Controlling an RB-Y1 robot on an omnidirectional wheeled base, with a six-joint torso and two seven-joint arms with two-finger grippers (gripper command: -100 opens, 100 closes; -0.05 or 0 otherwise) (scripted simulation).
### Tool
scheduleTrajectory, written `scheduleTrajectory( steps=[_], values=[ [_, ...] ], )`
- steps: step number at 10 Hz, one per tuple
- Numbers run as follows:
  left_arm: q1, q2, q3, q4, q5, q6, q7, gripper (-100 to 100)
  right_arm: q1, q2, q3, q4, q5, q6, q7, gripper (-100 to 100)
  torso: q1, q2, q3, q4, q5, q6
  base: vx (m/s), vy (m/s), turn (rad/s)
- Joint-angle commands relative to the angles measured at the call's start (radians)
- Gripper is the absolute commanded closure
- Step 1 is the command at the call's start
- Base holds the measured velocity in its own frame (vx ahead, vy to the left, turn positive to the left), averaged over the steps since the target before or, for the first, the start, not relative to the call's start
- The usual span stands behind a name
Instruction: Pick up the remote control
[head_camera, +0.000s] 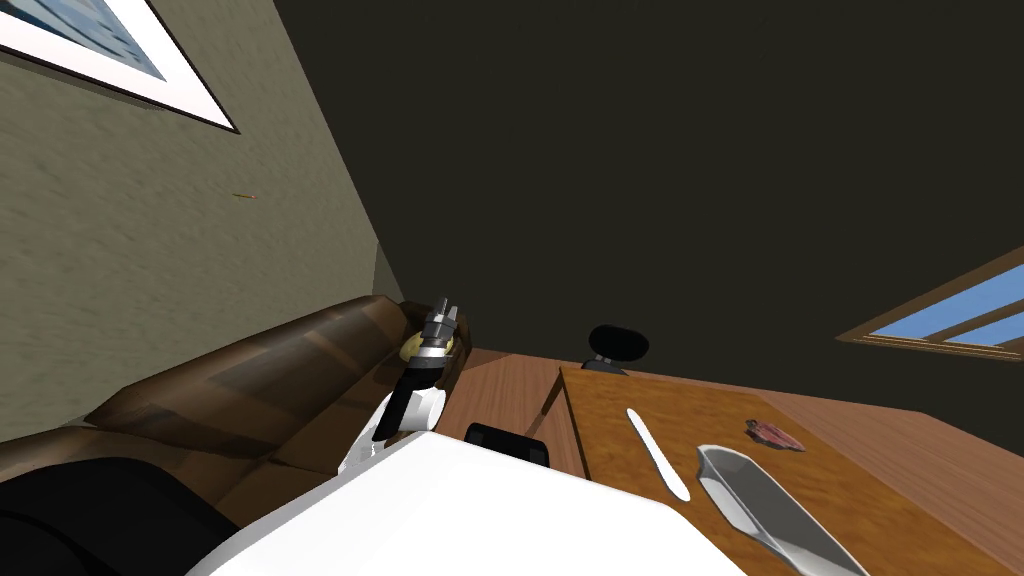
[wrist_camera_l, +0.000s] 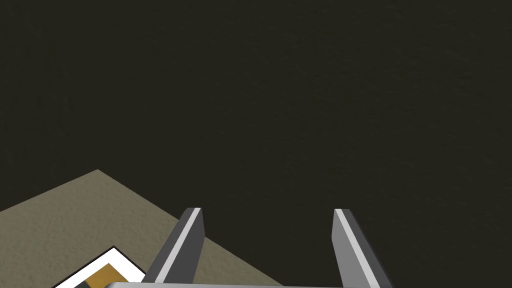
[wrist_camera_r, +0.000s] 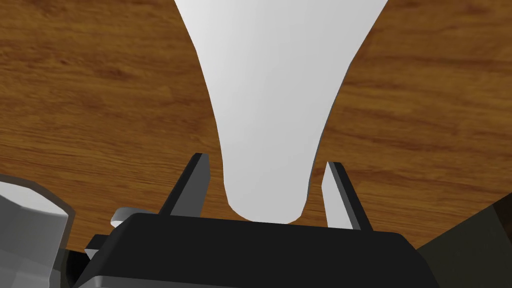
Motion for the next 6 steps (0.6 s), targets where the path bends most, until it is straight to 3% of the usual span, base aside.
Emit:
scheduleTrajectory(
  steps=[1,4,5,6],
  values=[
    [0.0,0.0,0.0,0.0,0.0,0.0,0.0,0,0.022,-0.024,-0.013,-0.034,-0.014,0.005,0.009,100,0.0,0.0,0.0,0.0,0.0,0.0,0.007,0.014,-0.103],
    [0.0,0.0,0.0,0.0,0.0,0.0,0.0,0,0.053,-0.076,-0.028,-0.091,-0.048,0.011,0.028,100,0.003,0.0,0.0,0.0,0.001,0.001,0.009,0.031,-0.086],
    [0.0,0.0,0.0,0.0,0.0,0.0,0.0,0,0.048,-0.06,-0.027,-0.078,-0.038,0.012,0.024,100,0.003,0.0,0.0,0.0,0.001,0.0,0.003,0.015,-0.013],
    [0.0,0.0,0.0,0.0,0.0,0.0,0.0,0,0.049,-0.062,-0.027,-0.08,-0.04,0.012,0.025,0,0.002,0.0,0.0,0.0,0.001,0.0,0.0,0.0,0.0]
  ],
)
